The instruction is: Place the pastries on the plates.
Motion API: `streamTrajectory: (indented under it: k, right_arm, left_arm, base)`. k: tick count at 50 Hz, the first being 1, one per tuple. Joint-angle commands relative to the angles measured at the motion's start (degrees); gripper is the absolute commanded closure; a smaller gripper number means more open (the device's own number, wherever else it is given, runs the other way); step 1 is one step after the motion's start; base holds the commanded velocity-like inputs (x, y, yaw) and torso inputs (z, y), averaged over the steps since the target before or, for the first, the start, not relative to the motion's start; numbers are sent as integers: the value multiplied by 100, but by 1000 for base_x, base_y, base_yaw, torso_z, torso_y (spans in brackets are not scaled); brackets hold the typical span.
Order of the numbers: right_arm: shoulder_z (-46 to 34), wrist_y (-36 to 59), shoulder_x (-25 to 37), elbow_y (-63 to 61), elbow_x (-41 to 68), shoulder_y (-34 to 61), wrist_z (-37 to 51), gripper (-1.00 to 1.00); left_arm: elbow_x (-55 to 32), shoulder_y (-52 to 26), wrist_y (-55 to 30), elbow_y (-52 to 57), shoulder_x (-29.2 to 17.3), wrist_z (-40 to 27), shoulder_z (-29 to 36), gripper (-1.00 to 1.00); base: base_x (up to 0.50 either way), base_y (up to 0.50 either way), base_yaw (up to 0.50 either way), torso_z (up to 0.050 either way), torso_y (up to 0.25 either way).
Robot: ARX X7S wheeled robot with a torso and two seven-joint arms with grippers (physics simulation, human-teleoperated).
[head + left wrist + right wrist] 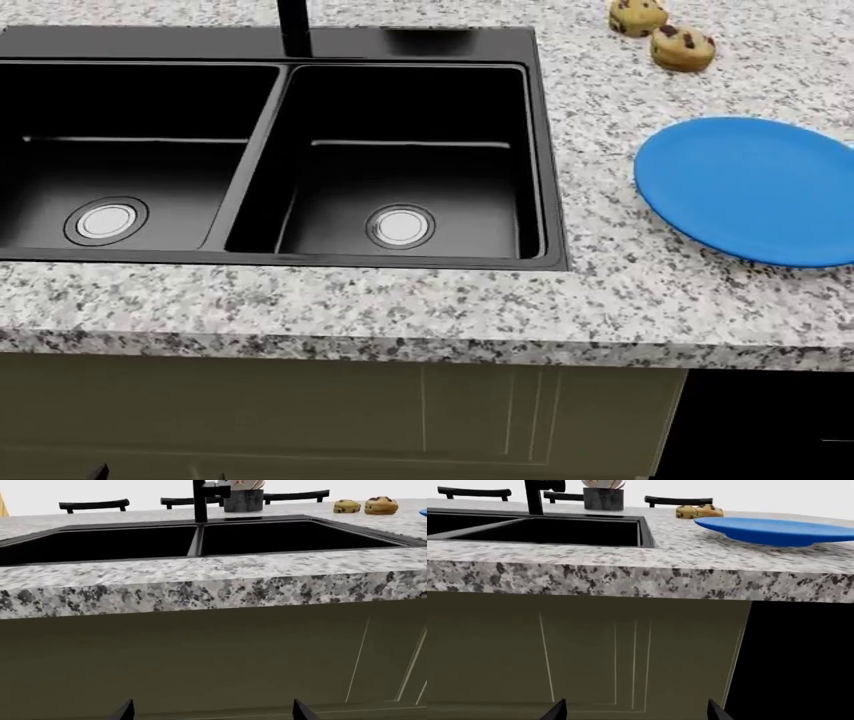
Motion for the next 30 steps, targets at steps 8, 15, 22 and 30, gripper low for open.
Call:
streamTrajectory:
  k: [8,15,22,30]
  right_arm:
    - [44,73,-3,43,171,140,-45,-100]
    - [346,2615,564,-2702,875,444,4,-100]
    - [1376,6010,1025,-5142,2550,1773,258,-100]
    - [1749,7243,1336,-5957,3125,2664,438,-100]
  left_arm:
    - [-268,-113,232,-144,51,-5,-144,-100]
    - [-1373,-801,-2963,2879,-558,-90,-613,-100]
    - [-2895,-2269,-5653,4640,-865,-433,-1492,-100]
    - [-3490,-3292,-6875,4995,-816,-883,-2152,-100]
  base:
    - [0,0,0,50,0]
    - [0,0,0,0,0]
    - [0,0,0,0,0]
    - [0,0,0,0,0]
